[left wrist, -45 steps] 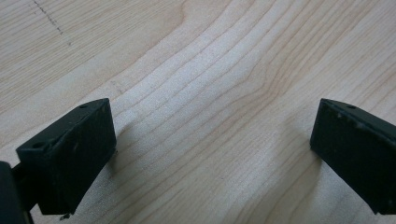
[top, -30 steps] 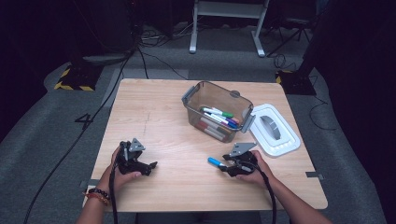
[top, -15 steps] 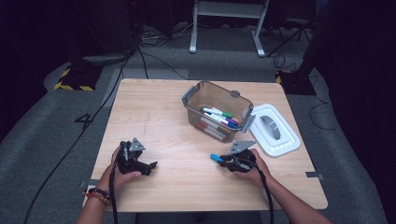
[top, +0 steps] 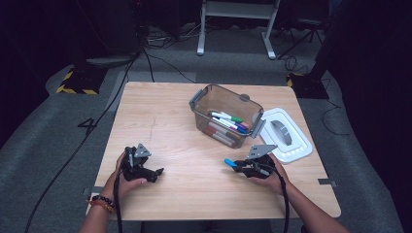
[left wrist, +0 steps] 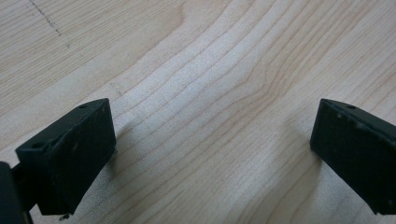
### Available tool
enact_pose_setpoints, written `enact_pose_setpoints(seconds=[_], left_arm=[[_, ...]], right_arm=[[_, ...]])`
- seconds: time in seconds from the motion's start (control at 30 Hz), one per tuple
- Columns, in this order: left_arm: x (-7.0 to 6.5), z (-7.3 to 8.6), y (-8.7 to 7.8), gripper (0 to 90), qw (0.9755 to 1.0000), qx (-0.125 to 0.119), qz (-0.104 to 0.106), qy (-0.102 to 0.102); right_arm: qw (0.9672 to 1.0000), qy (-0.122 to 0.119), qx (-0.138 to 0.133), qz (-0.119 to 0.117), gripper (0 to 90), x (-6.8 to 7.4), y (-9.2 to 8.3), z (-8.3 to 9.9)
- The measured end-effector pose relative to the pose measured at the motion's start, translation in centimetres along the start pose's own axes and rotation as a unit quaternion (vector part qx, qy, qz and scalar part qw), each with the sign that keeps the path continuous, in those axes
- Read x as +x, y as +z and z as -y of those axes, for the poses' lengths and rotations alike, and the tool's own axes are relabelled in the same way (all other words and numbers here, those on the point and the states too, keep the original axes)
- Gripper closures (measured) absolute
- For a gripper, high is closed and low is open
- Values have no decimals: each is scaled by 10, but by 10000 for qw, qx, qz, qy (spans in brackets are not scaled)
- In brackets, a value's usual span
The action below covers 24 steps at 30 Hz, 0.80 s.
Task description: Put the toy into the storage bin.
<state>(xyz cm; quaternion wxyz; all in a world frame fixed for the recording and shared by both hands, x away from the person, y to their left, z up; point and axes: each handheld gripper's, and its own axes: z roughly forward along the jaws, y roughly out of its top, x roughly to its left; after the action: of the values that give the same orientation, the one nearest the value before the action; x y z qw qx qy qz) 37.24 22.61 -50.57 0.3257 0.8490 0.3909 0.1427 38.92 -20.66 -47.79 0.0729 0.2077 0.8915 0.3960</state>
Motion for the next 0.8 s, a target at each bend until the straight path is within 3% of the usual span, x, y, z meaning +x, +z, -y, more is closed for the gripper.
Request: enact_pose_setpoints(seconds=[0.8], left_arm=[[0,0,0,4,10000,5,28,-2]], right_arm=[[9984,-2,-561,110,745,-2,-35,-12]])
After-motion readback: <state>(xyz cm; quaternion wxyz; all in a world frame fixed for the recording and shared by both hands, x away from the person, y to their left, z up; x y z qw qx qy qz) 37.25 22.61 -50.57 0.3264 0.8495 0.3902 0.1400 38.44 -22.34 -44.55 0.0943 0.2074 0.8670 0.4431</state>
